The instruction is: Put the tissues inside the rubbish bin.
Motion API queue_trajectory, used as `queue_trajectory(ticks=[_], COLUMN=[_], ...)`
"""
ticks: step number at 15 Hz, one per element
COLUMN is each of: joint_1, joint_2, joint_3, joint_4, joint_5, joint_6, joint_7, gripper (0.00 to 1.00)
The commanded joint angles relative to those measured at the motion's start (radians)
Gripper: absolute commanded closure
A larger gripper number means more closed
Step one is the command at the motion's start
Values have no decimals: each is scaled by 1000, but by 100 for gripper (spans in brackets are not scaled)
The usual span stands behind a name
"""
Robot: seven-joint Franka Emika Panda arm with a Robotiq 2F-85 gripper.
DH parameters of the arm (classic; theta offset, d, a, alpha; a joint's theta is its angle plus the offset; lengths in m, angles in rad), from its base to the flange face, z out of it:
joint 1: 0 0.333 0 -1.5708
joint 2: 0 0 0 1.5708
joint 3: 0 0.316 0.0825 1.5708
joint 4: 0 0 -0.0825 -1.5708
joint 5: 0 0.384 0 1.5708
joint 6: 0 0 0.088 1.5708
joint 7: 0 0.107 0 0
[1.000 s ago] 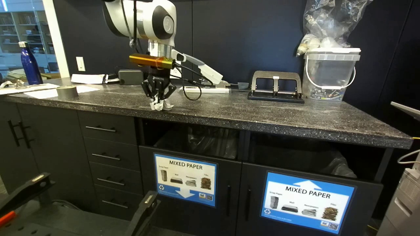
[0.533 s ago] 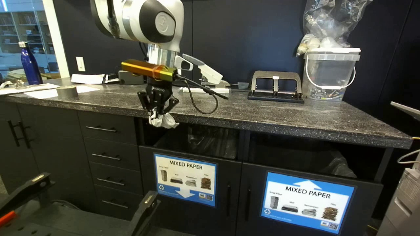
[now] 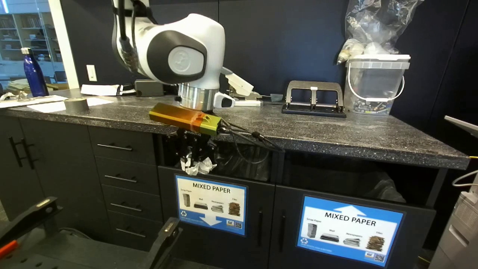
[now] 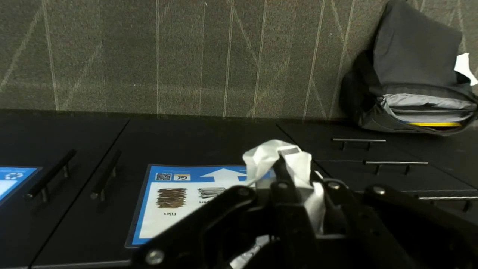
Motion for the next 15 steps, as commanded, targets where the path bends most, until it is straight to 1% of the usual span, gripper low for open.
queue_trajectory(ticks=[1, 3, 6, 8, 11, 12, 13, 14, 15], joint_1=[-114, -172, -269, -319, -391, -405, -381, -381, -365], joint_2=[158, 243, 344, 401, 496, 523, 539, 563, 584], joint_3=[113, 171, 269, 322, 374, 381, 333, 317, 279], joint_4=[55, 75, 85, 84, 86, 89, 88, 95, 109], joint_5=[74, 68, 7, -55, -197, -244, -379, -450, -537], joint_6=[177, 299, 463, 557, 701, 741, 786, 825, 861], joint_7=[-140, -176, -206, -222, -240, -240, -144, -128, -77], gripper=[92, 92, 92, 92, 92, 92, 92, 92, 91])
